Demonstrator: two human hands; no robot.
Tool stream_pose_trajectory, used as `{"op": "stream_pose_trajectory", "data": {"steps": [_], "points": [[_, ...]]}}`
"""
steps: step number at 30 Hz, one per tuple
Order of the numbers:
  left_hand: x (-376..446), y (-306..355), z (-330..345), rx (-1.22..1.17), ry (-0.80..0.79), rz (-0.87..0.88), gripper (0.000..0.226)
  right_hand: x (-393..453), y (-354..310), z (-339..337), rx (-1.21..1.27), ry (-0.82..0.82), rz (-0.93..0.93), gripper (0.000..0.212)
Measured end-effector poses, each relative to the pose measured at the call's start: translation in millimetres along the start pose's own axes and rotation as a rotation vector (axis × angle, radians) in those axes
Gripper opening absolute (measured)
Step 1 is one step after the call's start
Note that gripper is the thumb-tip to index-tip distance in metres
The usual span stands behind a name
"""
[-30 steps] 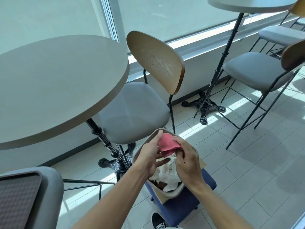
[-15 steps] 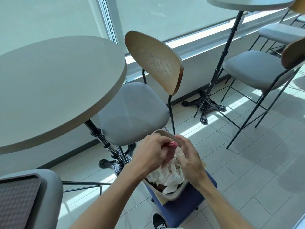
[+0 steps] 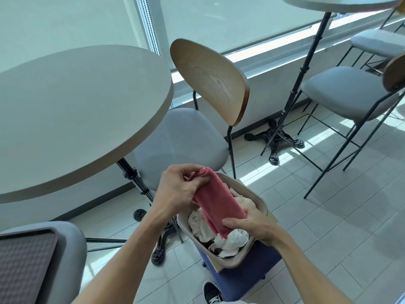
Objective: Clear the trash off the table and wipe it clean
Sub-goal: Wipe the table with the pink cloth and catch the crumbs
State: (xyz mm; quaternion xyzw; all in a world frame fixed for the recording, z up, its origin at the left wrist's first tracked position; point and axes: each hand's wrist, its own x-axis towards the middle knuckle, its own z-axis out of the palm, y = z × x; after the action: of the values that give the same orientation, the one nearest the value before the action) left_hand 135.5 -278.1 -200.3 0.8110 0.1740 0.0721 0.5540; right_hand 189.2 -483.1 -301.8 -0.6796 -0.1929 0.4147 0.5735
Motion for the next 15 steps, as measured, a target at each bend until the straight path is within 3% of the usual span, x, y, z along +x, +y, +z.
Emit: {"op": "stream_pose_trajectory", "data": {"steps": [3, 6, 7, 9, 12, 15], "points": [[0, -7, -5, -0.103, 0.007, -0.083, 0.012, -1, -1, 3, 0.173, 0.001, 0.034, 0.043], [0, -24, -8, -0.085, 0.039, -0.15, 0.009, -2, -5, 7, 0.371, 0.126, 0.07, 0.057], [-1, -32, -9, -0.052, 0.061, -0.163, 0.008, -1, -5, 8, 0.4, 0.173, 0.081, 0.054], [-5, -45, -9, -0.037, 0.089, -0.194, 0.008, 0, -3, 9, 0.401, 0.273, 0.103, 0.03], [-13, -58, -5, -0.02, 0.094, -0.238, 0.012, 5, 1, 11, 0.318, 0.431, 0.119, 0.038], [-18, -67, -4, -0.025, 0.098, -0.272, 0.005, 6, 2, 15, 0.226, 0.486, 0.141, 0.036]]}}
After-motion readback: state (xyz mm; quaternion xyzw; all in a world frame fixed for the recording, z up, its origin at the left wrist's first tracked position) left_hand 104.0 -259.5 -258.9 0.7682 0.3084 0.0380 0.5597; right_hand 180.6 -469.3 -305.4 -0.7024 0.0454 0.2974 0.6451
